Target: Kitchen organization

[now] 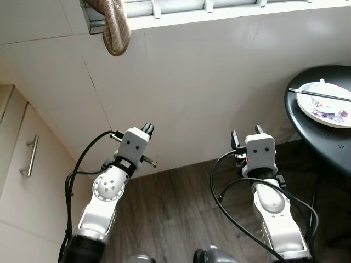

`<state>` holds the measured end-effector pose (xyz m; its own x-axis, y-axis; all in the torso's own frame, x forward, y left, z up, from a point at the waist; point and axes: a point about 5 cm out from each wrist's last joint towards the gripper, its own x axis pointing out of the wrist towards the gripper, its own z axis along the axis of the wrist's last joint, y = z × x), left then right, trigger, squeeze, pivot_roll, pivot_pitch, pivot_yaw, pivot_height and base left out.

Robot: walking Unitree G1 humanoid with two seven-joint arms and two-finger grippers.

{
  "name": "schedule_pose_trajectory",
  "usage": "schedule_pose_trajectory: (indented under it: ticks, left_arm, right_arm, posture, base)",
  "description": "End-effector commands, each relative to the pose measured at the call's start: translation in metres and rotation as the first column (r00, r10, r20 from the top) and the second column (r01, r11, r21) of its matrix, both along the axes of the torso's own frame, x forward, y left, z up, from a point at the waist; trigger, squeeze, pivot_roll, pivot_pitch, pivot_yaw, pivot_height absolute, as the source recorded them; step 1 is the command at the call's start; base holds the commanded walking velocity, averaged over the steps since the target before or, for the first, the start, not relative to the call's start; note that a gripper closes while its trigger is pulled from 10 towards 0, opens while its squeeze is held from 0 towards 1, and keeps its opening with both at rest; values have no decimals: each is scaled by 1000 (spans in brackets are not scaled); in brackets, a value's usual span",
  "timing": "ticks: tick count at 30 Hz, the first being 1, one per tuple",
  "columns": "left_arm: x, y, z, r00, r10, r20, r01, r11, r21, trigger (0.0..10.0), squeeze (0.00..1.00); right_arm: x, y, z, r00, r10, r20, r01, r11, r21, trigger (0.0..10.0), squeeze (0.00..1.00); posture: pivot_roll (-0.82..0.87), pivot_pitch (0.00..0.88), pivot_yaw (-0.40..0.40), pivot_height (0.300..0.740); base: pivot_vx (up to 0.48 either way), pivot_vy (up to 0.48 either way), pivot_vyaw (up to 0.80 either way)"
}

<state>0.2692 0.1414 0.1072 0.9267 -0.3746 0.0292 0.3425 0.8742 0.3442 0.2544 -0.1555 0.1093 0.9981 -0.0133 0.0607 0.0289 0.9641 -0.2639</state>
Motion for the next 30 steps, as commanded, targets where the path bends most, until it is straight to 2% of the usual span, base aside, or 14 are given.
schedule_pose_trajectory:
  ticks: [1,7,9,12,14,19,24,30]
  left_arm:
    - [0,-4,1,1000,-19,-5,19,1000,15,10000,0]
    - [-2,-2,-5,999,-7,-38,8,1000,24,10000,0]
    - [-8,2,-12,997,2,-79,0,1000,23,10000,0]
    - [-11,5,-17,995,10,-102,-7,1000,28,10000,0]
    - [-23,16,-35,982,54,-180,-50,998,29,10000,0]
    - [-37,23,-44,970,80,-231,-76,997,27,10000,0]
    - [-40,22,-47,967,84,-242,-80,996,26,10000,0]
    - [-40,20,-51,964,81,-254,-77,997,26,10000,0]
  right_arm:
    - [-1,-3,-2,1000,-13,-17,13,1000,1,10000,0]
    - [-5,4,-13,996,32,-85,-35,999,-37,10000,0]
    - [-10,7,-24,987,53,-154,-61,997,-49,10000,0]
    - [-13,7,-27,984,55,-169,-66,996,-56,10000,0]
    - [-23,7,-33,978,86,-188,-96,994,-49,10000,0]
    - [-39,-1,-40,973,86,-213,-106,991,-82,10000,0]
    - [-47,-1,-41,971,96,-219,-114,991,-73,10000,0]
    - [-47,3,-46,970,110,-218,-135,986,-102,10000,0]
  posture:
    - [116,0,3,740]
    - [113,0,6,740]
    - [110,0,7,740]
    - [112,0,7,740]
    - [108,0,6,740]
    - [113,0,2,740]
    - [109,0,1,740]
    - [106,0,5,740]
  base:
    - [0,0,-800]
    - [0,0,-133]
    - [0,0,0]
    - [0,0,0]
    - [0,0,0]
    - [0,0,0]
    - [0,0,0]
    - [0,0,0]
